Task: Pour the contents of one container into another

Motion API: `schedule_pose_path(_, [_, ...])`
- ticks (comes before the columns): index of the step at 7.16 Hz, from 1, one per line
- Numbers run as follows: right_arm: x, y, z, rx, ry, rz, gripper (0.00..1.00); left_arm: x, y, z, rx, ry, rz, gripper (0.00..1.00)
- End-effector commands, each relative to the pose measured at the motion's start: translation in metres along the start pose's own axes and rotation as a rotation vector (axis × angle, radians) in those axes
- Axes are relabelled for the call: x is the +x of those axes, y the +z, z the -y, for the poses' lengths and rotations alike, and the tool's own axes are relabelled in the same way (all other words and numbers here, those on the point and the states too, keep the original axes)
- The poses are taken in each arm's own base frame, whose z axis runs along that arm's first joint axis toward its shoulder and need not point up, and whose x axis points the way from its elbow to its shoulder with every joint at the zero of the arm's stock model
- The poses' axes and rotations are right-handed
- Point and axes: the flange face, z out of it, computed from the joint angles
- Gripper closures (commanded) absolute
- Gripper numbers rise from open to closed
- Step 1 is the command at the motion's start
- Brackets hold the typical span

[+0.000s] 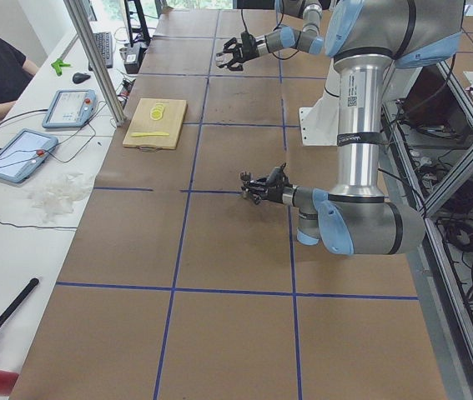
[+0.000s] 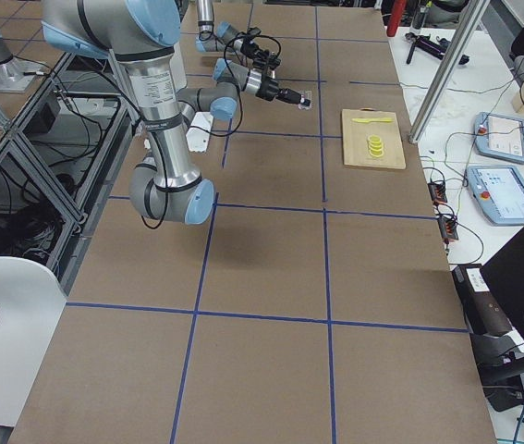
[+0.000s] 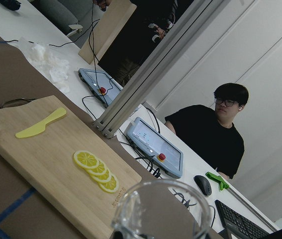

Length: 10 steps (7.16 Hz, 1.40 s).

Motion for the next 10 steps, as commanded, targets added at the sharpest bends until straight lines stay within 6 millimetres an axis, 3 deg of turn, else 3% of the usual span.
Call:
schedule_pose_path(1, [0.0001,0.0001,-0.0006,-0.001,-0.001,0.0,1.0,-0.0011,-0.0006,-0.0001,-0.002,0.0,-0.001,1.0])
schedule_pose_path(10, [-0.0004,0.0005,-0.0011,-0.001,-0.002,-0.001,1.0,-0.0078,-0.003,0.0,-0.012,0.005,-0.005,1.0])
